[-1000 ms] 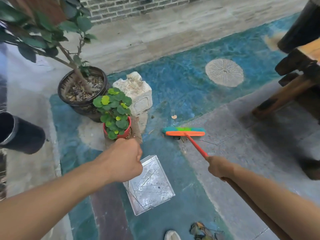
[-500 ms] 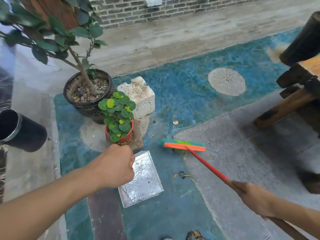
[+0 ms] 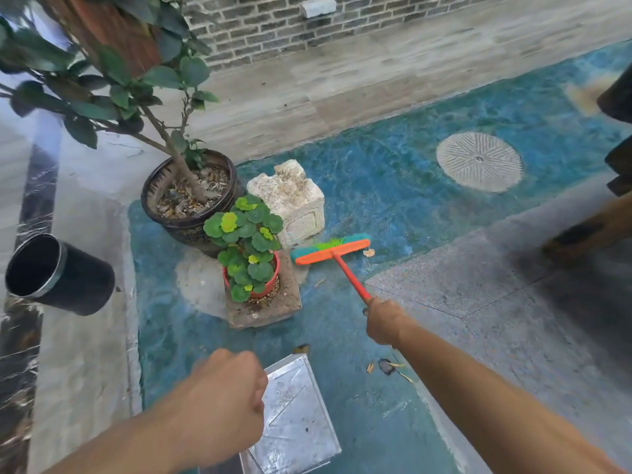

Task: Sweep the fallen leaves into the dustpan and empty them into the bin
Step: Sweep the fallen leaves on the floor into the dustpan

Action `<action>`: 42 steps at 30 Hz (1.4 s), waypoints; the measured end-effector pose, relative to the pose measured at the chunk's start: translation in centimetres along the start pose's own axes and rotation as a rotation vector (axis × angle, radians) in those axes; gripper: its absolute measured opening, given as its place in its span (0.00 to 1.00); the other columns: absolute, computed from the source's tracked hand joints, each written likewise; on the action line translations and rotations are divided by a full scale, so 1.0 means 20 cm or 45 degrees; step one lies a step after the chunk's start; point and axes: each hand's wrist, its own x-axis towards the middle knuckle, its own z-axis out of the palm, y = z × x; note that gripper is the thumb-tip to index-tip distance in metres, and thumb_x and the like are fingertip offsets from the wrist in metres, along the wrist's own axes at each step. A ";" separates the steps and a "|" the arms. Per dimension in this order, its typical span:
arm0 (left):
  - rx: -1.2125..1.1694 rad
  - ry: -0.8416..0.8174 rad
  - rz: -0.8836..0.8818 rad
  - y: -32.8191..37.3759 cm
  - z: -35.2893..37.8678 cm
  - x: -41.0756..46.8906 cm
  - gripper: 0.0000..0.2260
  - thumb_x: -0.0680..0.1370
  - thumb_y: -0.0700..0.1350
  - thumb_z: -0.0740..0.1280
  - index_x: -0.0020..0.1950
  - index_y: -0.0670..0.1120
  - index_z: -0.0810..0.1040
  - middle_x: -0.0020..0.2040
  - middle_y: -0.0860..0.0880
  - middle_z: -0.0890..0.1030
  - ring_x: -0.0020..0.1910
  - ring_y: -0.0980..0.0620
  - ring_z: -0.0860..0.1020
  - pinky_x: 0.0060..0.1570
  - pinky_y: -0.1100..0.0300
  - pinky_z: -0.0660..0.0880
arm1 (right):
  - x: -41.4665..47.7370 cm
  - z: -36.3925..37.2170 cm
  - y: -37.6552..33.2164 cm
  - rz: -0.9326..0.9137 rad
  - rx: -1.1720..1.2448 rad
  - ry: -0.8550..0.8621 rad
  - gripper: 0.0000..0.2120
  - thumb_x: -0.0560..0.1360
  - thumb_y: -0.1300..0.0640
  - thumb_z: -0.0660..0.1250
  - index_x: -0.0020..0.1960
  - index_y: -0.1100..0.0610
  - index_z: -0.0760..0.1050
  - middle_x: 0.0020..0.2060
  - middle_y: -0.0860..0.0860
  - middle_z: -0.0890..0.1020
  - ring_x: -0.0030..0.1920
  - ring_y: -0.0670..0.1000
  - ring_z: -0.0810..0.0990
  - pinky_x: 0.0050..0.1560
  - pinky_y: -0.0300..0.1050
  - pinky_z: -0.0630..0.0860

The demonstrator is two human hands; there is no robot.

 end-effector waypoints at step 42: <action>0.017 0.009 0.173 0.03 0.00 -0.11 0.10 0.61 0.42 0.59 0.37 0.38 0.62 0.32 0.41 0.58 0.34 0.47 0.56 0.32 0.55 0.57 | -1.26 0.39 1.06 0.424 0.300 -0.323 0.37 0.61 0.21 0.40 0.60 0.33 0.72 0.56 0.45 0.81 0.51 0.47 0.81 0.49 0.33 0.74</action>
